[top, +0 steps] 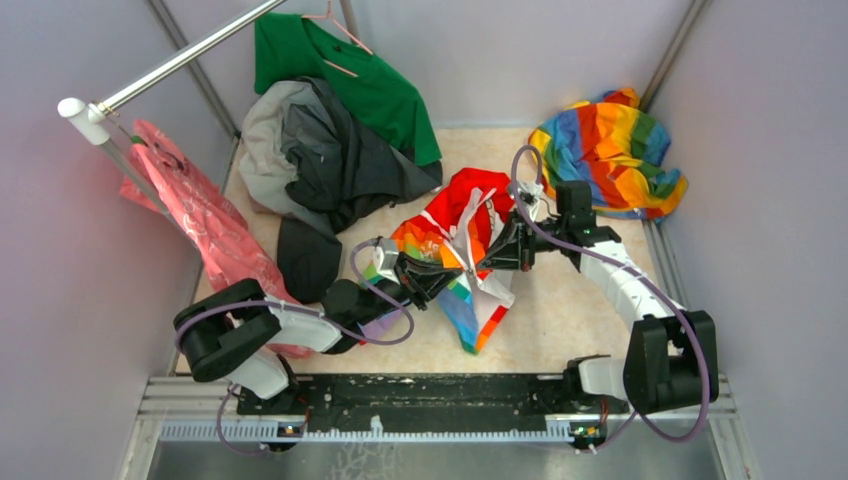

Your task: Zip up the jacket

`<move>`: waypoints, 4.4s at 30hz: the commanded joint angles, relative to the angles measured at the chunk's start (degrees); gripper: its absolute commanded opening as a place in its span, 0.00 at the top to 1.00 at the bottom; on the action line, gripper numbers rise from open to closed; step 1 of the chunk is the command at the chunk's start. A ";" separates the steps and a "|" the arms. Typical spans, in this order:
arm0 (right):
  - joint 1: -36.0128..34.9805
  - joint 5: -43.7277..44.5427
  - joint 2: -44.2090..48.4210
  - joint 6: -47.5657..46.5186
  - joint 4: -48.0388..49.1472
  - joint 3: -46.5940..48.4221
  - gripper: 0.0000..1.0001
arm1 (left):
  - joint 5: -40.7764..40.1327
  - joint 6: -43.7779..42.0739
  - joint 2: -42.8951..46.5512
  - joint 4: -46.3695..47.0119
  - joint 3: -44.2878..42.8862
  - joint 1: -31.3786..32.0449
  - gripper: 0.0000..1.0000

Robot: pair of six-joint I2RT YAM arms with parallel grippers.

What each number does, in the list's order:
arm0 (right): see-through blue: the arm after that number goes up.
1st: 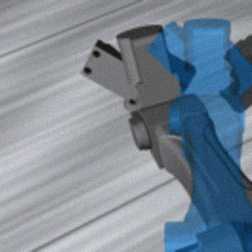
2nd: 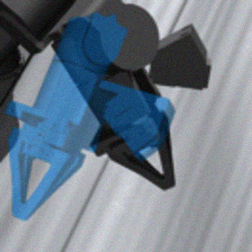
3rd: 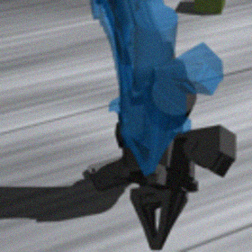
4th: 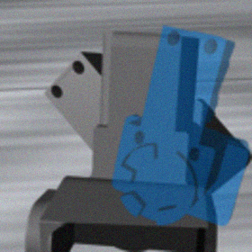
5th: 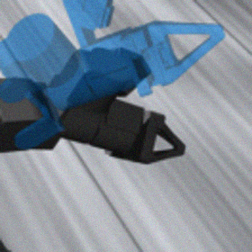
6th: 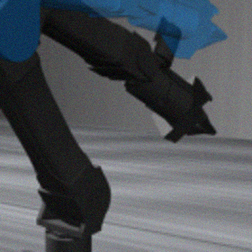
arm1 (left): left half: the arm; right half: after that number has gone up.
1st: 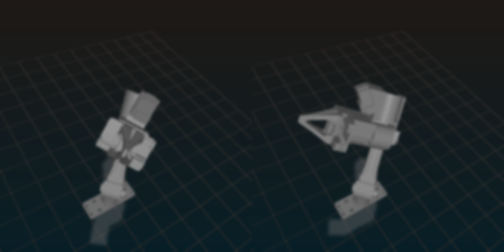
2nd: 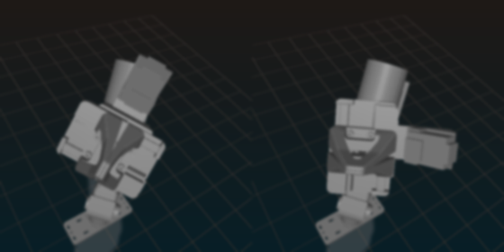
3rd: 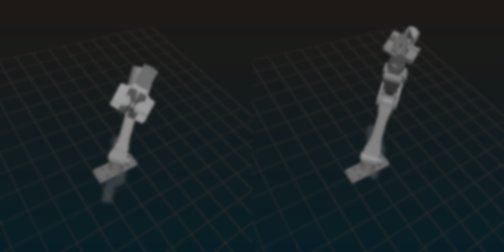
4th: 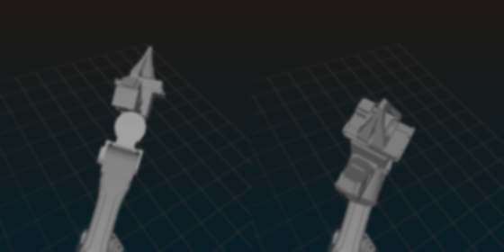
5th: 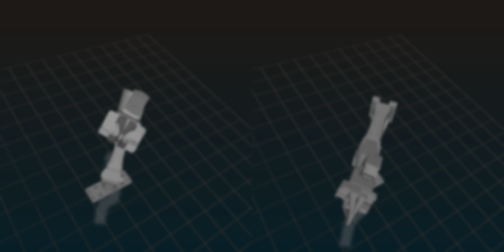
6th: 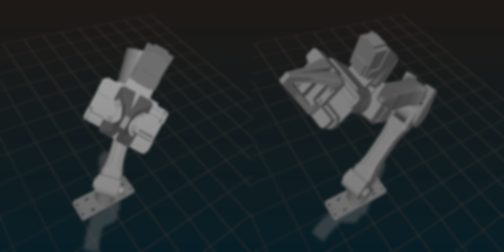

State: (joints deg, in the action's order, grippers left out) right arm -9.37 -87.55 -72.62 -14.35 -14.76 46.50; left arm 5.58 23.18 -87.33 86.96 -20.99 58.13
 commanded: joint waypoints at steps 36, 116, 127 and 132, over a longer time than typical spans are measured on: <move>0.47 -2.49 1.21 -0.77 0.61 1.40 1.00 | -0.65 5.65 -1.56 15.75 -0.20 0.41 1.00; -0.74 3.74 2.52 -13.10 1.84 -4.28 1.00 | 30.68 16.59 -3.38 -20.18 -7.12 -6.80 1.00; -0.75 7.75 3.27 -34.39 -12.16 -3.47 1.00 | 34.06 26.80 -8.50 -18.40 -8.78 -6.71 1.00; -0.74 9.80 3.52 -44.03 -17.76 -3.00 1.00 | 35.91 28.85 -10.18 -20.88 -11.20 -6.71 1.00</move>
State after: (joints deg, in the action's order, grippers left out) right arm -10.02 -79.24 -71.07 -46.87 -29.23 41.60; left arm 36.47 48.77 -96.16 67.59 -29.98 51.00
